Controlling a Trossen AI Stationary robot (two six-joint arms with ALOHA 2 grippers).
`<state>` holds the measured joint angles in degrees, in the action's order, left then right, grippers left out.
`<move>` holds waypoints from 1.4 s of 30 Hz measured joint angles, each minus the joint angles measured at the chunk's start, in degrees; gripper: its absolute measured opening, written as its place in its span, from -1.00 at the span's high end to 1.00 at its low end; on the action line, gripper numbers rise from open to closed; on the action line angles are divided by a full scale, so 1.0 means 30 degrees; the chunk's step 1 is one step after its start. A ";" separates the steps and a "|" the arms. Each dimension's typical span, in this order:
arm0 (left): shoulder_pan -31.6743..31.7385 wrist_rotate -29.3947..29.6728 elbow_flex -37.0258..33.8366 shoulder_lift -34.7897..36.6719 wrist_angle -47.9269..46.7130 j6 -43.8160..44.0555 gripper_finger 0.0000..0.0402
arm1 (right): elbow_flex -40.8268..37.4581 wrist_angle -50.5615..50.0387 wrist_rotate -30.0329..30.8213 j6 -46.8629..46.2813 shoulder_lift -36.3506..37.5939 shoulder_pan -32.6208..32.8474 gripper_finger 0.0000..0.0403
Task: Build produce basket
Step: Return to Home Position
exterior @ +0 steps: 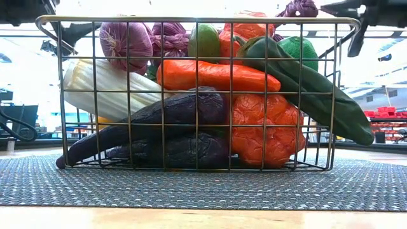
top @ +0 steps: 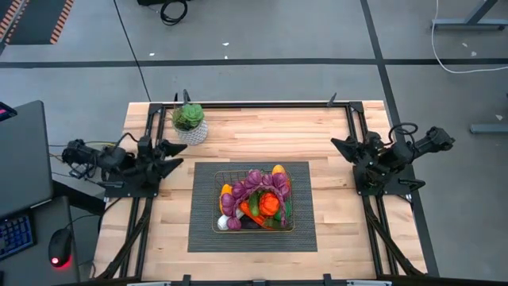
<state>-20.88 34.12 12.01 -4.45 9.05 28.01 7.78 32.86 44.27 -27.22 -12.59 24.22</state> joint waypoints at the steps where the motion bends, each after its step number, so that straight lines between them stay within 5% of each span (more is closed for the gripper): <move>1: 0.0476 -0.0455 -0.0120 0.0004 0.0039 0.0188 -0.99 | -0.0495 -0.0045 -0.0356 -0.0341 0.0611 -0.0153 0.98; 8: 0.4277 -0.4399 -0.1263 0.0007 0.0172 0.2798 -0.99 | -0.2439 -0.1016 -0.2114 -0.0231 0.4040 -0.1476 0.99; 13: 0.6289 -0.6423 -0.2515 0.0000 0.0175 0.3568 -0.93 | -0.2474 -0.3778 -0.2762 0.1468 0.4091 -0.2381 0.99; 20: 0.6730 -0.6285 -0.3818 -0.0217 -0.1292 0.4020 -0.88 | -0.2474 -0.8300 -0.3561 0.3678 0.3956 -0.2619 0.92; 28: 0.6730 -0.6295 -0.3782 -0.0495 -0.1921 -0.1149 -0.88 | -0.2474 -0.7513 -0.3251 0.3637 0.3924 -0.2627 0.90; 38: 0.6723 -0.6234 -0.3811 -0.0517 -0.1636 -0.1725 -0.88 | -0.2474 -0.7041 -0.2876 0.3710 0.3903 -0.2644 0.89; 42: 0.6723 -0.6235 -0.3811 -0.0517 -0.1613 -0.4473 -0.88 | -0.2474 -0.7125 -0.1761 0.6021 0.3740 -0.2670 0.89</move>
<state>-0.71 15.41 0.58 -6.00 4.21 14.59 0.36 11.49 38.98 -9.16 -1.36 16.21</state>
